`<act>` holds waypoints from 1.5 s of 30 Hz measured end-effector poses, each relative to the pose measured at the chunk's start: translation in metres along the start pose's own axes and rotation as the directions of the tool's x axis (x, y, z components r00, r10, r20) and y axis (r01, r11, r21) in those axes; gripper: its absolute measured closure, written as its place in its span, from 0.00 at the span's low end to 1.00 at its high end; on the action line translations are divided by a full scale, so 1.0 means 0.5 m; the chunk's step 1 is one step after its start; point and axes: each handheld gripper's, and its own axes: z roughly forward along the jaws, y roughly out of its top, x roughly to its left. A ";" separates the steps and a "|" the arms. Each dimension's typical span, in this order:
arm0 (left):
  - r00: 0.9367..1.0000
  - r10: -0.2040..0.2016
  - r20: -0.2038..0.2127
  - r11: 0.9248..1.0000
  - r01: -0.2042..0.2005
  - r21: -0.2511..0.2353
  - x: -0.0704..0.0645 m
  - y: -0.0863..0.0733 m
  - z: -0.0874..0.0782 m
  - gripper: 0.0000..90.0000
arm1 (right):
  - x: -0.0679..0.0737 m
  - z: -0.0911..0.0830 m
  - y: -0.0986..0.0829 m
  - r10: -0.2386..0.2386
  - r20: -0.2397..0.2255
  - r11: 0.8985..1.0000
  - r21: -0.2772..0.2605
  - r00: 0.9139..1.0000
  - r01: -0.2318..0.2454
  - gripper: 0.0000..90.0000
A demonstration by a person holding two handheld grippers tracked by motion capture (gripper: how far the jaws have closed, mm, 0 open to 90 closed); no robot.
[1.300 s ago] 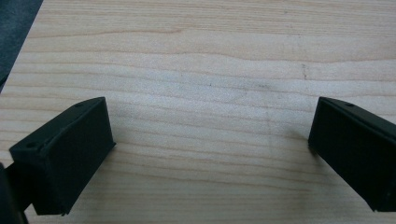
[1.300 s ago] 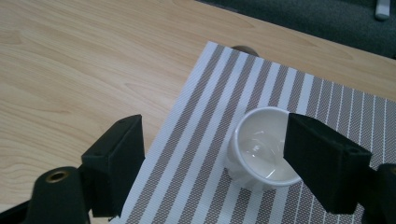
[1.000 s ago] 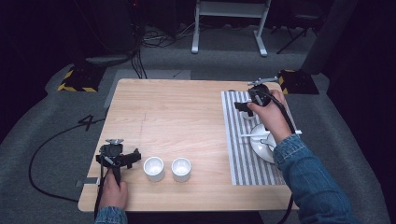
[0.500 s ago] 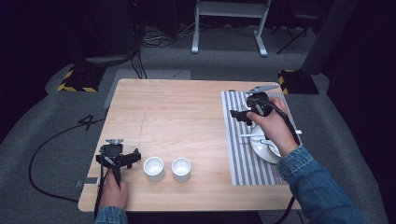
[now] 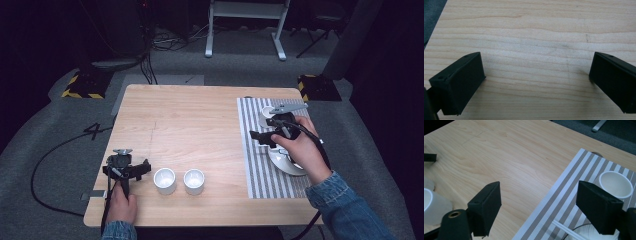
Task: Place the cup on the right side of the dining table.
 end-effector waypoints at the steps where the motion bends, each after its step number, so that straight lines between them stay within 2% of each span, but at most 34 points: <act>1: 1.000 0.000 -0.001 1.000 0.000 -0.001 0.000 0.000 0.000 0.00 | 0.003 -0.004 -0.004 -0.007 -0.002 1.000 0.002 1.000 0.007 0.23; 8: 1.000 0.000 0.000 1.000 0.000 0.000 0.000 0.000 0.000 0.00 | 0.019 -0.027 -0.035 -0.034 -0.019 0.999 0.004 0.999 0.034 0.23; 18: 1.000 0.000 0.000 1.000 0.000 0.000 0.000 0.000 0.000 0.00 | 0.033 -0.052 -0.087 -0.047 -0.029 0.999 0.007 0.998 0.047 0.23; 24: 1.000 0.000 0.000 1.000 0.000 0.000 0.000 0.000 0.000 0.00 | 0.040 -0.057 -0.121 -0.074 -0.051 0.997 -0.016 0.996 0.073 0.22; 29: 1.000 0.000 0.000 1.000 0.000 0.000 0.000 0.000 0.000 0.00 | 0.044 -0.054 -0.151 -0.086 -0.063 0.996 -0.017 0.994 0.085 0.22; 39: 1.000 0.000 -0.001 1.000 0.000 -0.001 0.000 0.000 0.000 0.00 | 0.050 -0.022 -0.206 -0.059 -0.096 0.998 -0.010 0.994 0.058 0.22; 45: 1.000 0.000 0.000 1.000 0.000 0.000 0.000 0.000 0.000 0.00 | 0.052 -0.001 -0.239 -0.052 -0.061 0.999 0.000 0.997 0.052 0.22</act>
